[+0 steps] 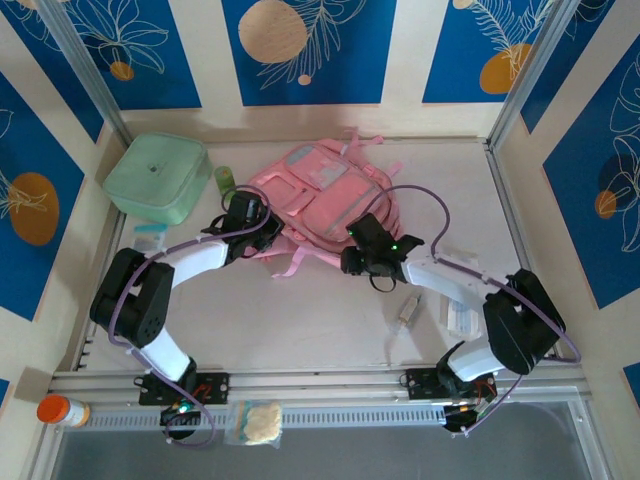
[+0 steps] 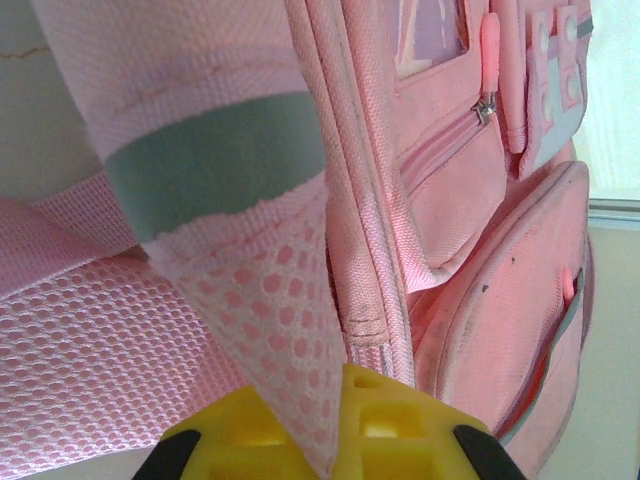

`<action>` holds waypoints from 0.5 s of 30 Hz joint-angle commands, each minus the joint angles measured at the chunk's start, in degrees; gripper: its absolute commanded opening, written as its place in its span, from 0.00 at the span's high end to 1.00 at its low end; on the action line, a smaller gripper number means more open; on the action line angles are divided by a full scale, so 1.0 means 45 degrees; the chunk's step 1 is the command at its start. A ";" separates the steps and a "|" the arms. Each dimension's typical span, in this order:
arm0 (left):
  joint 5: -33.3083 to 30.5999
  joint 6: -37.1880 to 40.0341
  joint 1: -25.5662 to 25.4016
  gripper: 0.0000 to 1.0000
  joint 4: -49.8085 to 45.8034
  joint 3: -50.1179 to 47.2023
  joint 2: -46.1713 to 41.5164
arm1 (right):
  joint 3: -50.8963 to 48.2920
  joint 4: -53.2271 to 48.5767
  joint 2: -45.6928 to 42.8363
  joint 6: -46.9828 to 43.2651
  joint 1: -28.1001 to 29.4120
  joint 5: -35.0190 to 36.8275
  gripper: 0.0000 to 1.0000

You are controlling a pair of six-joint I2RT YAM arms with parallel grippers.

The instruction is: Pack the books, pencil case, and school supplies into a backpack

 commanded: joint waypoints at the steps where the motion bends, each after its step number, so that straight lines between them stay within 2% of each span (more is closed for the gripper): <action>1: 0.0201 0.0147 0.0046 1.00 0.0848 -0.0029 -0.0129 | 0.0553 -0.0544 0.0581 -0.0077 0.0122 -0.0431 0.62; 9: 0.0245 0.0112 0.0046 1.00 0.0919 -0.0044 -0.0138 | 0.0346 0.0874 0.1112 -0.0637 -0.0157 -0.1603 0.66; 15: 0.0112 0.0448 0.0095 1.00 0.0635 0.0022 -0.0146 | 0.0259 0.0911 0.0972 -0.1037 -0.0142 -0.1119 0.82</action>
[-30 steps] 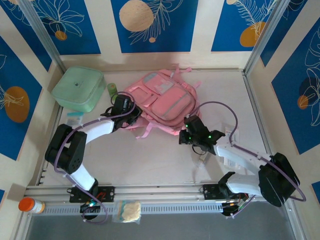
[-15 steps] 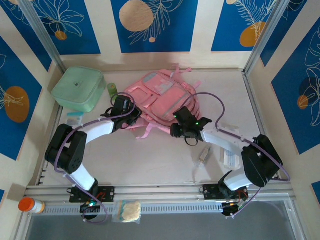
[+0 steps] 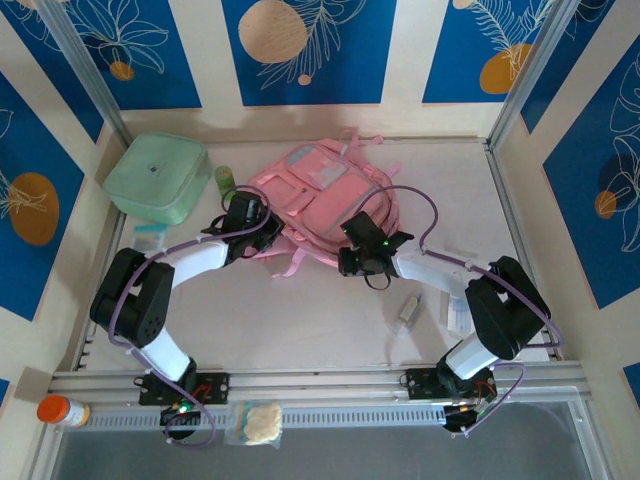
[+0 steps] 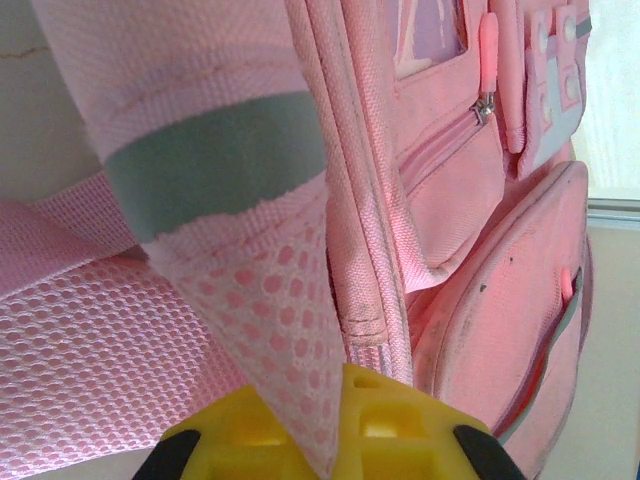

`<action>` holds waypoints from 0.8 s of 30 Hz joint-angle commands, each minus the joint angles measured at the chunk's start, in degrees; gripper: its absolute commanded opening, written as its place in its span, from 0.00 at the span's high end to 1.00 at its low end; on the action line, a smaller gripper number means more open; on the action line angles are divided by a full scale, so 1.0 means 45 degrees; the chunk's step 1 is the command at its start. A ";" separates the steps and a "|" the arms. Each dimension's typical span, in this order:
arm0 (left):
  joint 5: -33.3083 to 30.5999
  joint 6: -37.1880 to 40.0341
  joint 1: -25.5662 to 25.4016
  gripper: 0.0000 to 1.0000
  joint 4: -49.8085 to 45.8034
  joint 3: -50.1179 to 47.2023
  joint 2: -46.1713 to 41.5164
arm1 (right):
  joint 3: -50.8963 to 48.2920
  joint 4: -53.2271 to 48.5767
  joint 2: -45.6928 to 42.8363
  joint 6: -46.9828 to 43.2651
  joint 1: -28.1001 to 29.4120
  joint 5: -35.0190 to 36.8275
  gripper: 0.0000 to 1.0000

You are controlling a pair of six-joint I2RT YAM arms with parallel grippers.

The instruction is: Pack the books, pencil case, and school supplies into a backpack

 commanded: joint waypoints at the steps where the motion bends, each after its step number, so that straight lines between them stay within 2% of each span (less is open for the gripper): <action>1: 0.0039 0.0559 0.0119 1.00 0.0426 0.0115 -0.0143 | -0.0026 0.0304 -0.0153 -0.0425 0.0057 -0.0171 0.83; 9: 0.0168 0.0675 0.0354 1.00 0.0456 0.0151 0.0078 | -0.0378 0.0535 -0.0682 -0.1061 0.0377 -0.0400 0.96; 12: 0.0168 0.0760 0.0373 1.00 0.0398 0.0208 0.0097 | -0.0230 0.0398 -0.0705 -0.0763 0.0395 0.0007 1.00; 20: 0.0468 0.1841 0.1284 1.00 -0.0657 0.0876 0.0502 | 0.0358 -0.2467 -0.0941 0.0827 0.0118 0.1887 1.00; 24: 0.0910 0.2497 0.1441 1.00 -0.1100 0.1340 0.0711 | 0.0371 -0.1921 -0.0874 0.0447 0.0545 0.1094 1.00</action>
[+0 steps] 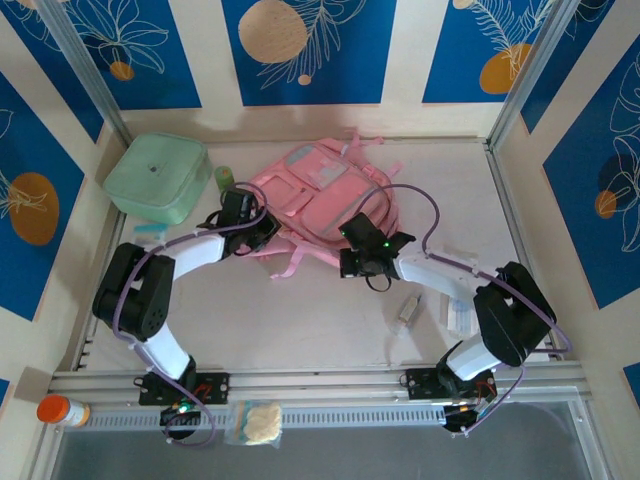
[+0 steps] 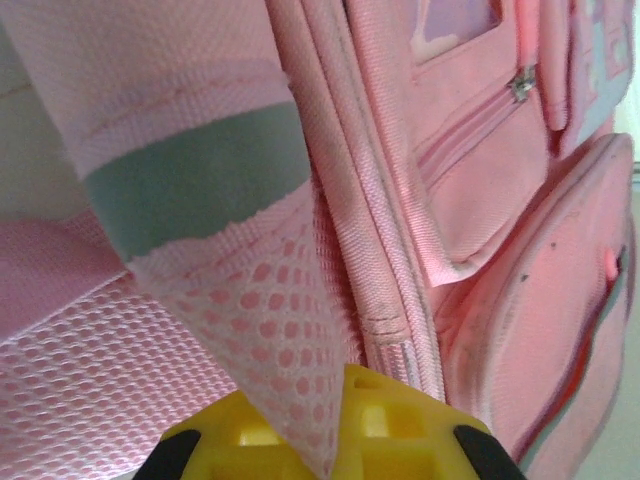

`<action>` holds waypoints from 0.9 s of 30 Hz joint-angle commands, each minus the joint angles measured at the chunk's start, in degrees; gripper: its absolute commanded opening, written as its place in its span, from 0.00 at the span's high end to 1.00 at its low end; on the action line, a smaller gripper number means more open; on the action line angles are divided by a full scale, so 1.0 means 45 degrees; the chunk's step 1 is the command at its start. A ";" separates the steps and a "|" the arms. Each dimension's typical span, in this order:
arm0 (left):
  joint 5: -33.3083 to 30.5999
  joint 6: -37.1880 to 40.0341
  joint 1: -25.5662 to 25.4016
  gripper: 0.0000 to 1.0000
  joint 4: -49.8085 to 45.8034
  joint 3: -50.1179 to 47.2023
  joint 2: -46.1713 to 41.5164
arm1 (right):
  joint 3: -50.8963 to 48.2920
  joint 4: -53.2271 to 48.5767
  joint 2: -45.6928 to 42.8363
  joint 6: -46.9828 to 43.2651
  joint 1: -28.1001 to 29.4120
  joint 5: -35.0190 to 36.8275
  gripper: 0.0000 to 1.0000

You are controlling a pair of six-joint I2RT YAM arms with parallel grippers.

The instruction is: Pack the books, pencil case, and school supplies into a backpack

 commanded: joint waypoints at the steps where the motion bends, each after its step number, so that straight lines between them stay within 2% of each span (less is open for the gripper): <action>1: -0.0161 0.0924 0.0545 1.00 -0.0106 0.0832 0.0152 | 0.0274 -0.0666 -0.0185 0.0017 0.0229 -0.0269 1.00; 3: 0.0087 0.0674 0.0515 0.83 0.0207 0.0439 -0.0067 | 0.0528 -0.0268 0.0025 -0.0264 0.0377 -0.1034 1.00; 5: 0.0211 0.0207 0.0396 0.71 0.0844 -0.0395 -0.0570 | 0.0899 -0.0372 0.0221 -0.0092 0.0643 -0.0838 1.00; 8: 0.0093 -0.0890 -0.0176 0.58 0.1494 -0.1730 -0.1574 | 0.1074 -0.0546 0.0371 0.0372 0.0612 -0.1014 1.00; 10: -0.0344 -0.2017 -0.0903 0.55 0.2299 -0.2724 -0.2133 | 0.1040 -0.0591 0.0507 0.0465 0.0612 -0.1054 1.00; 15: -0.1446 -0.4195 -0.3150 0.46 0.3922 -0.3220 -0.2150 | 0.0945 -0.0663 0.0593 0.0453 0.0734 -0.0833 1.00; 19: -0.2390 -0.5417 -0.4576 0.44 0.4991 -0.2714 -0.1090 | 0.0847 -0.0417 0.0557 0.0406 0.0923 -0.0748 1.00; 21: -0.2862 -0.5772 -0.4945 0.44 0.4498 -0.2196 -0.0620 | 0.0876 -0.0445 0.0610 0.0429 0.0907 -0.0761 1.00; 23: -0.3520 -0.5978 -0.5196 0.46 0.4983 -0.2057 -0.0198 | 0.0845 -0.0359 0.0626 0.0406 0.0942 -0.0803 1.00; 25: -0.3592 -0.6055 -0.5255 0.49 0.4506 -0.1600 0.0226 | 0.0755 -0.0306 0.0578 0.0468 0.0926 -0.0712 1.00; 27: -0.4031 -0.6177 -0.5366 0.56 0.4113 -0.1372 0.0520 | 0.0688 -0.0176 0.0548 0.0467 0.0886 -0.0756 1.00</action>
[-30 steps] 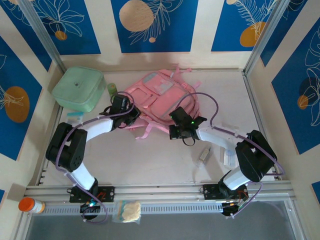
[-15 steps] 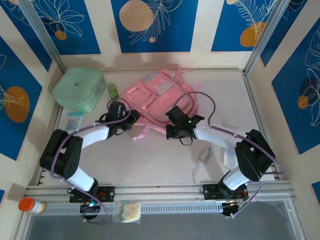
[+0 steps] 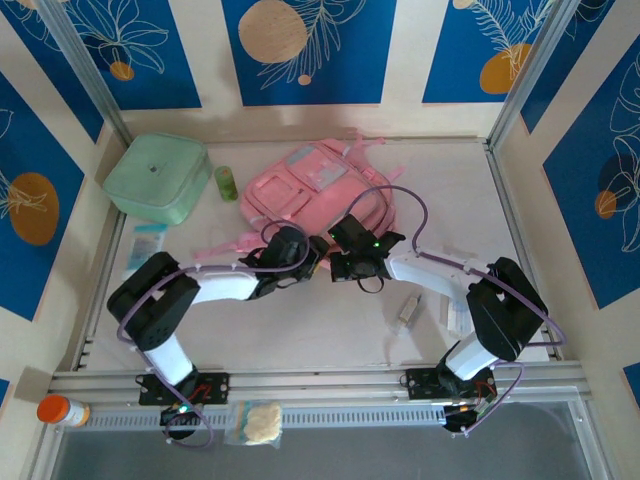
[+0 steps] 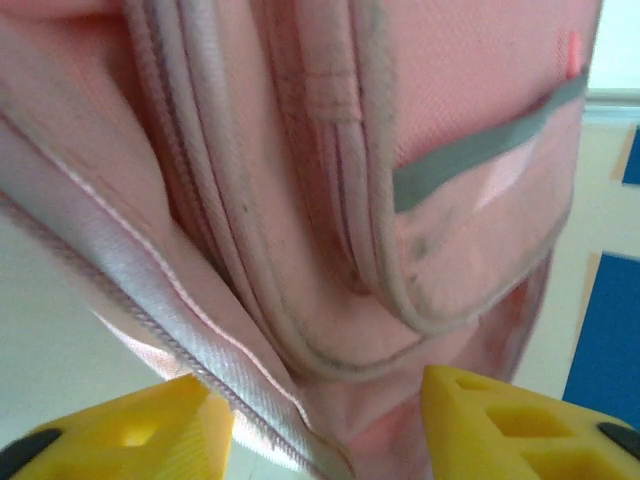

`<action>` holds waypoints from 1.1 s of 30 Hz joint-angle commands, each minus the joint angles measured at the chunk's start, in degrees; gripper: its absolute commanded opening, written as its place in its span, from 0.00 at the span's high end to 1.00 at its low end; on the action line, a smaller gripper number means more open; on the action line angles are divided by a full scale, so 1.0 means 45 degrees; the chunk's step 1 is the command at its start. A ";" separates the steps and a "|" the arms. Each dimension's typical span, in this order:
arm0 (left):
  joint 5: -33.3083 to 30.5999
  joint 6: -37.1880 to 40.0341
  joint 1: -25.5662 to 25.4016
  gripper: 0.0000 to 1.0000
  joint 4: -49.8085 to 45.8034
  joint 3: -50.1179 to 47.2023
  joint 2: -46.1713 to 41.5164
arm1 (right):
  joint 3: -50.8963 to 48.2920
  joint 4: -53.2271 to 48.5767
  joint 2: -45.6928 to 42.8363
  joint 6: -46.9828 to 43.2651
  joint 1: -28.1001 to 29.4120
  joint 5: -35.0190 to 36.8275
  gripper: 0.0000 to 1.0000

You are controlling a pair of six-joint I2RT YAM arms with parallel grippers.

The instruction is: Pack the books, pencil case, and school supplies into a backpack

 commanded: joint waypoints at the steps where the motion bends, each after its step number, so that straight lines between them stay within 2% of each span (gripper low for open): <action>1: -0.1300 -0.0614 -0.0192 0.60 -0.0195 0.0587 0.0514 | 0.0040 0.0213 -0.0030 0.0104 0.0132 -0.0183 1.00; 3: -0.1484 -0.0536 -0.0175 0.69 -0.0097 0.0683 0.0763 | 0.0155 0.0033 0.0038 0.0054 0.0142 -0.0039 1.00; 5: -0.1648 -0.0466 -0.0143 0.87 -0.0354 0.0662 0.0844 | 0.0295 -0.0314 0.0080 0.0043 0.0152 0.0279 1.00; 7: -0.1745 -0.0250 -0.0113 1.00 -0.0162 0.0418 0.0674 | 0.0376 -0.0846 0.0021 0.0150 0.0130 0.0782 1.00; 13: -0.1978 0.1527 0.0446 1.00 -0.2048 -0.0376 -0.1099 | -0.0077 -0.2664 -0.0741 0.0711 -0.0228 0.2126 1.00; 18: -0.1231 0.3410 0.1647 1.00 -0.3278 -0.1515 -0.3126 | -0.0719 -0.3585 -0.1589 0.0658 -0.1379 0.2541 1.00; 21: -0.0171 0.4770 0.2871 1.00 -0.4607 -0.1347 -0.3813 | -0.0634 -0.3382 -0.1601 0.0056 -0.1514 0.2291 1.00; 23: 0.1030 0.5604 0.3890 1.00 -0.4311 -0.1421 -0.3977 | -0.0478 -0.2871 -0.1499 -0.0442 -0.1176 0.1377 1.00; 26: 0.2206 0.6484 0.5016 1.00 -0.4678 -0.0852 -0.3844 | -0.0185 -0.2520 -0.1000 -0.0161 -0.0385 0.0780 1.00; 28: 0.2196 0.7497 0.5497 1.00 -0.5623 -0.0075 -0.3547 | 0.0170 -0.2635 -0.0517 0.0026 0.0018 0.0754 1.00; 30: 0.2945 0.8131 0.5978 1.00 -0.6153 0.0665 -0.3013 | 0.0318 -0.2404 -0.0297 0.0132 0.0442 0.0584 1.00; 33: 0.3446 0.8722 0.6213 1.00 -0.6021 0.1407 -0.2184 | 0.0404 -0.0924 -0.0022 0.0328 0.1141 -0.0815 1.00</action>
